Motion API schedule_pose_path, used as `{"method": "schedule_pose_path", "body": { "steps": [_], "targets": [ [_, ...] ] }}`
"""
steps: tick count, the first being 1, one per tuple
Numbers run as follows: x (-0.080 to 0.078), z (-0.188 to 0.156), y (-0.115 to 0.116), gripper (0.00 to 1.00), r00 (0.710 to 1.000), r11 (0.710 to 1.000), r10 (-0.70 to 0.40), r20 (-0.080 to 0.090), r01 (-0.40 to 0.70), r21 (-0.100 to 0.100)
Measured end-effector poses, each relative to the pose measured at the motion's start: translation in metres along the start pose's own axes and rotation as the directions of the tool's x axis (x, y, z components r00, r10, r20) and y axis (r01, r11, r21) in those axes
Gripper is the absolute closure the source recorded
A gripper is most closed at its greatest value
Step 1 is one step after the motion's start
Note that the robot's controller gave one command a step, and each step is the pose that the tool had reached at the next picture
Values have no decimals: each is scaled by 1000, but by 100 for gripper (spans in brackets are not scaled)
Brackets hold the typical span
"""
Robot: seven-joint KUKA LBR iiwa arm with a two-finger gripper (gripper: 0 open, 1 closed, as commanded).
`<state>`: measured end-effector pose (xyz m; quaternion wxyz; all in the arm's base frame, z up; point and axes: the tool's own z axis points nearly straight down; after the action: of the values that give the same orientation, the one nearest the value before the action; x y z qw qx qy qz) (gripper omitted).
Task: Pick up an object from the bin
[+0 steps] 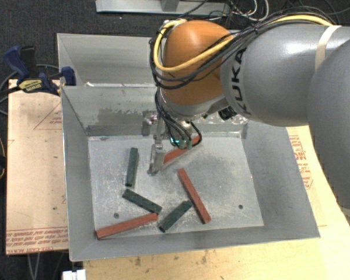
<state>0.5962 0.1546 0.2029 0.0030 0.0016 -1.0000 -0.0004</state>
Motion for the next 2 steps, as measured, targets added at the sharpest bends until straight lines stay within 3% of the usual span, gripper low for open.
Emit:
{"method": "schedule_pose_path", "body": {
  "steps": [1, 2],
  "targets": [
    [80, 86, -11, 0, 996, 996, 84, -8, -84, 3],
    [109, 135, 9, 0, 998, 998, 60, 11, -60, -2]
  ]
}}
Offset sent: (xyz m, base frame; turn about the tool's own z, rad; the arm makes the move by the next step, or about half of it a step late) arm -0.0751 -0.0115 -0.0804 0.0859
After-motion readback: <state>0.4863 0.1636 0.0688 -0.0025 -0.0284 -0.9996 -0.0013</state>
